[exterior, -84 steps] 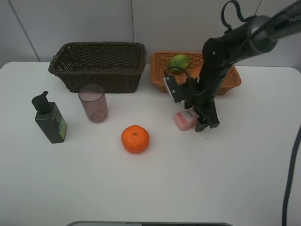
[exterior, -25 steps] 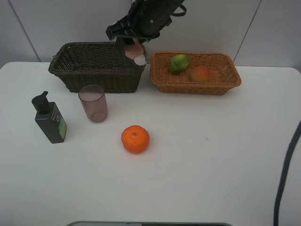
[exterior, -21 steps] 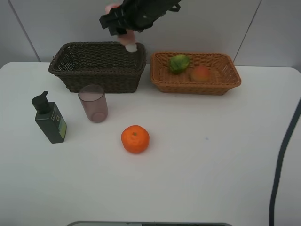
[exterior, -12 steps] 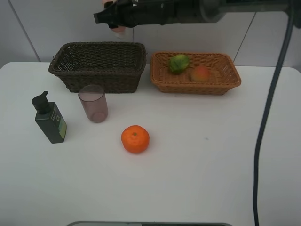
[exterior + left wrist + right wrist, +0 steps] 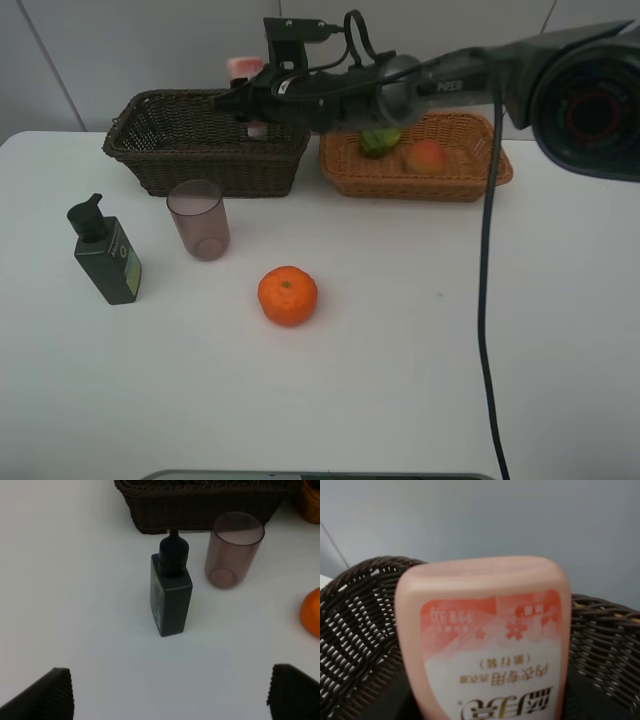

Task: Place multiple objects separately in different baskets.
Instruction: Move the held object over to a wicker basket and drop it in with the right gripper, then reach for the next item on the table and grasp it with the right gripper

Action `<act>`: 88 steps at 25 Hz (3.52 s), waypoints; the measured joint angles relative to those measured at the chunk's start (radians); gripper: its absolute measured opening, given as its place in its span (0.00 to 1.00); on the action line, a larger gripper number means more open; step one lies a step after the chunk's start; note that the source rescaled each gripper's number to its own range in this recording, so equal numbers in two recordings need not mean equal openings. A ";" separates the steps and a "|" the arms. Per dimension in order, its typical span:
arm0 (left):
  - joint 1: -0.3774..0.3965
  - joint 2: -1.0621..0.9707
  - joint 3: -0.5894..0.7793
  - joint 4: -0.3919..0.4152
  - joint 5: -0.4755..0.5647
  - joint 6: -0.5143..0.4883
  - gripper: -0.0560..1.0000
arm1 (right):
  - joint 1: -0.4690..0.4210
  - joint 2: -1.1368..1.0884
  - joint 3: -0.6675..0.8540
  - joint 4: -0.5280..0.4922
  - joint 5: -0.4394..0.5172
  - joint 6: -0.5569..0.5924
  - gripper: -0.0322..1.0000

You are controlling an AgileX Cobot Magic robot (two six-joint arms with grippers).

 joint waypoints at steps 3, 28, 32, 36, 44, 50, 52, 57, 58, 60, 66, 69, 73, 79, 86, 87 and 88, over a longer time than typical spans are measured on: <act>0.000 0.000 0.000 0.000 0.000 0.000 0.99 | 0.000 0.016 0.000 0.001 -0.001 0.000 0.03; 0.000 0.000 0.000 0.000 0.000 0.000 0.99 | 0.000 -0.148 -0.003 -0.032 0.404 0.001 0.92; 0.000 0.000 0.000 0.000 0.000 0.000 0.99 | 0.000 -0.220 -0.006 -0.106 0.676 0.000 0.92; 0.000 0.000 0.000 0.000 0.000 0.000 0.99 | 0.000 -0.272 -0.007 -0.190 0.964 -0.071 0.92; 0.000 0.000 0.000 0.000 0.000 0.000 0.99 | 0.036 -0.315 -0.007 -0.220 1.340 -0.209 0.92; 0.000 0.000 0.000 0.000 0.000 0.000 0.99 | 0.103 -0.323 0.041 -0.218 1.357 -0.348 0.92; 0.000 0.000 0.000 0.000 0.000 0.000 0.99 | 0.124 -0.323 0.073 -0.216 1.334 -0.405 0.92; 0.000 0.000 0.000 0.000 0.000 0.000 0.99 | 0.170 -0.323 0.176 -0.153 1.264 -0.586 0.92; 0.000 0.000 0.000 0.000 0.000 0.000 0.99 | 0.178 -0.323 0.196 -0.145 1.243 -0.613 0.92; 0.000 0.000 0.000 0.000 0.000 0.000 0.99 | 0.185 -0.323 0.228 -0.141 1.196 -0.635 0.92; 0.000 0.000 0.000 0.000 0.000 0.000 0.99 | 0.187 -0.323 0.294 -0.150 1.068 -0.580 0.92; 0.000 0.000 0.000 0.000 0.000 0.000 0.99 | 0.190 -0.316 0.297 -0.168 1.044 -0.495 0.92; 0.000 0.000 0.000 0.000 0.000 0.000 0.99 | 0.191 -0.302 0.297 -0.174 1.038 -0.394 0.92; 0.000 0.000 0.000 0.000 0.000 0.000 0.99 | 0.201 -0.272 0.299 -0.178 1.031 -0.340 0.92; 0.000 0.000 0.000 0.000 0.000 0.000 0.99 | 0.214 -0.230 0.302 -0.219 1.019 -0.320 0.92; 0.000 0.000 0.000 0.000 0.000 0.000 0.99 | 0.214 -0.225 0.302 -0.221 1.017 -0.315 0.92; 0.000 0.000 0.000 0.000 0.000 0.000 0.99 | 0.214 -0.223 0.302 -0.221 1.013 -0.313 0.92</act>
